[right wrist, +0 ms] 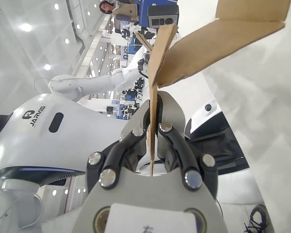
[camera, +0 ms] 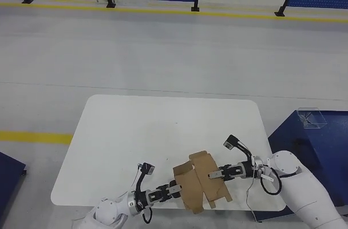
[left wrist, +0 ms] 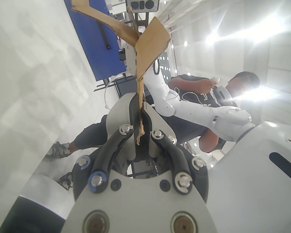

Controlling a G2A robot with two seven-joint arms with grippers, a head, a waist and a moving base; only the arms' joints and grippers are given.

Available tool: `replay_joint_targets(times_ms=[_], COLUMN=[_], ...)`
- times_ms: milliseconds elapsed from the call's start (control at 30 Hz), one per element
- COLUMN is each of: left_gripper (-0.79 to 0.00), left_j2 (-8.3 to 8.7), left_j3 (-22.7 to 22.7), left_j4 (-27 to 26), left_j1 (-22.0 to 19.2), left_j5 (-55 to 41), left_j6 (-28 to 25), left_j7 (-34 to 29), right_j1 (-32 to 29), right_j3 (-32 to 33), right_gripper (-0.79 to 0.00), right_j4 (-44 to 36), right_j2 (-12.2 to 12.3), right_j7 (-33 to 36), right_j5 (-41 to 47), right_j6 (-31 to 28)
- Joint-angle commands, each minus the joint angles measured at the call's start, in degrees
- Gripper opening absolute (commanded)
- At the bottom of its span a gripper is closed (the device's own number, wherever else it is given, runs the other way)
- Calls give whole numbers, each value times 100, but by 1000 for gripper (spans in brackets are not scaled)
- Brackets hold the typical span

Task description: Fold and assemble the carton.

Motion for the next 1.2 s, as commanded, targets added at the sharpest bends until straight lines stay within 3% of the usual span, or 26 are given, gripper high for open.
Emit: replay_joint_targets(times_ms=[0,267,400,567,700,833,1033,1100,1167], left_gripper=[0,0,0,0,0,0,0,0,0], left_j2=[27,223,245,245,245,245,245,245,245], left_j3=[-114,-874,-974,-974,-974,-974,-974,-974,-974], left_j4=[41,320,583,583,583,583,583,583,583], left_j1=[12,218,178,178,178,178,178,178,178], left_j5=[-130,-653,-685,-685,-685,-685,-685,-685,-685], left_j6=[-69,-86,204,204,204,204,204,204,204], left_j7=[-26,-287,-188,-188,-188,-188,-188,-188,-188], right_j1=[15,15,-36,-321,-644,-865,-982,-987,-894], right_j3=[6,6,219,981,1459,1669,1650,1421,1103], right_gripper=[-785,-785,-785,-785,-785,-785,-785,-785,-785], right_j4=[-1,-1,-296,-1561,-2714,-3571,-4023,-4011,-3907], right_j2=[13,13,29,91,105,66,8,-12,-34], right_j7=[29,29,-199,-904,-1748,-2680,-3330,-3182,-2617], right_j5=[31,31,177,722,295,-409,-956,-357,950], right_j6=[29,29,-167,-900,-1580,-1856,-1688,-1443,-905])
